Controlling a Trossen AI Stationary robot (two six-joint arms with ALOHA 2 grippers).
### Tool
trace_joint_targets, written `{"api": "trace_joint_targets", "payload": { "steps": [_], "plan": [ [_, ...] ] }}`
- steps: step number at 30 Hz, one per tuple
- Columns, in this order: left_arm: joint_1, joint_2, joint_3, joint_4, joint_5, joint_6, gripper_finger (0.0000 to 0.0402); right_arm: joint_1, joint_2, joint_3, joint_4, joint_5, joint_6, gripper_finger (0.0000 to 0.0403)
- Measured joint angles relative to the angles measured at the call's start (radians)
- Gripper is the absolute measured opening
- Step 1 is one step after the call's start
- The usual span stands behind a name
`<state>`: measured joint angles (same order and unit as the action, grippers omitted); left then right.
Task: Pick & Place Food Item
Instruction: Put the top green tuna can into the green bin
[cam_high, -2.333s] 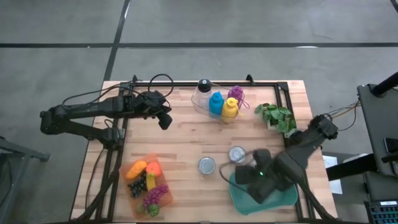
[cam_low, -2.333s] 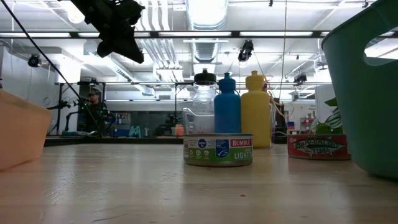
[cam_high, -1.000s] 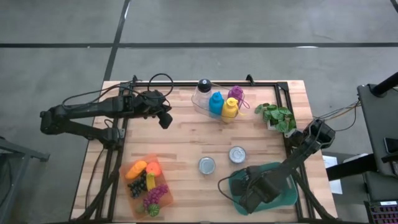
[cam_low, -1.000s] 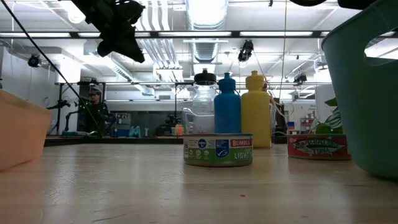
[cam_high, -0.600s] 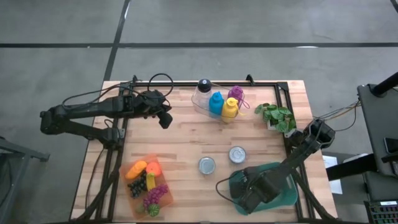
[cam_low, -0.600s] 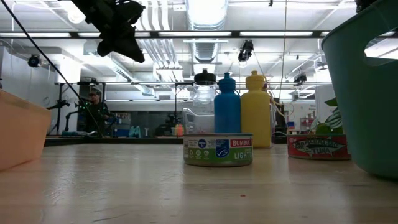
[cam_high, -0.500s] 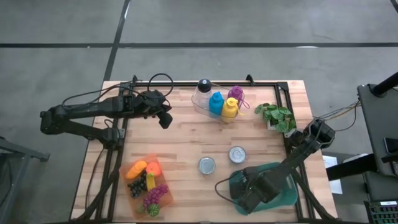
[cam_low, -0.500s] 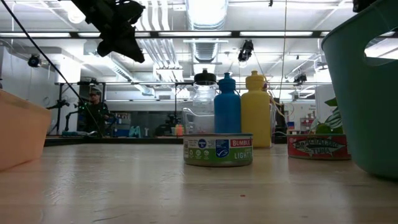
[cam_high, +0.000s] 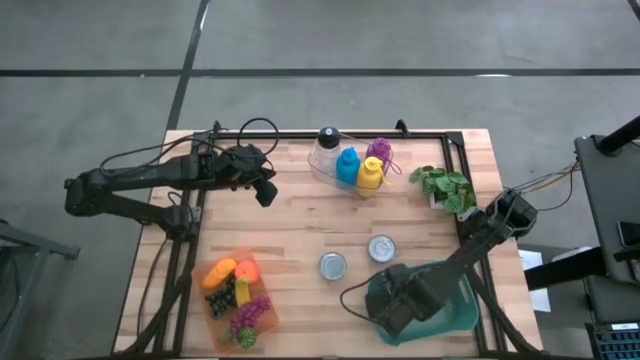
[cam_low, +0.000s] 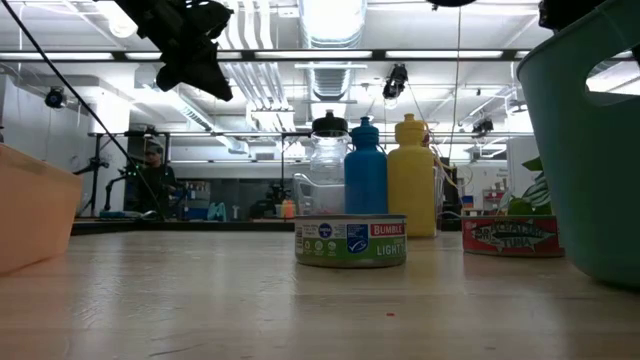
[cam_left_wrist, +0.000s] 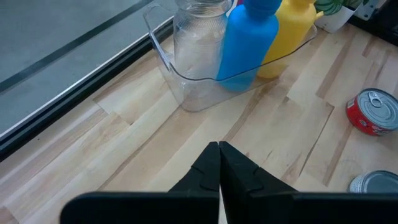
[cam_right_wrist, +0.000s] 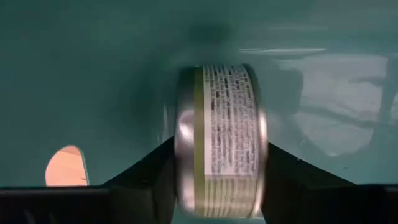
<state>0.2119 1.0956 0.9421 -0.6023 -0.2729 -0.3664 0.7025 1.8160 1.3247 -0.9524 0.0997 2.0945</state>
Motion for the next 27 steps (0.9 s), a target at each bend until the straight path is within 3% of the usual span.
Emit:
{"api": "trace_joint_targets", "payload": {
  "steps": [11, 27],
  "plan": [
    [0.000, 0.000, 0.000, 0.000, 0.000, 0.000, 0.0001, -0.006, 0.001, 0.000, 0.002, 0.004, 0.013, 0.0214],
    [0.000, 0.000, 0.000, 0.000, 0.000, 0.000, 0.0001, -0.010, 0.001, -0.001, 0.015, 0.057, 0.054, 0.0217]
  ]
}}
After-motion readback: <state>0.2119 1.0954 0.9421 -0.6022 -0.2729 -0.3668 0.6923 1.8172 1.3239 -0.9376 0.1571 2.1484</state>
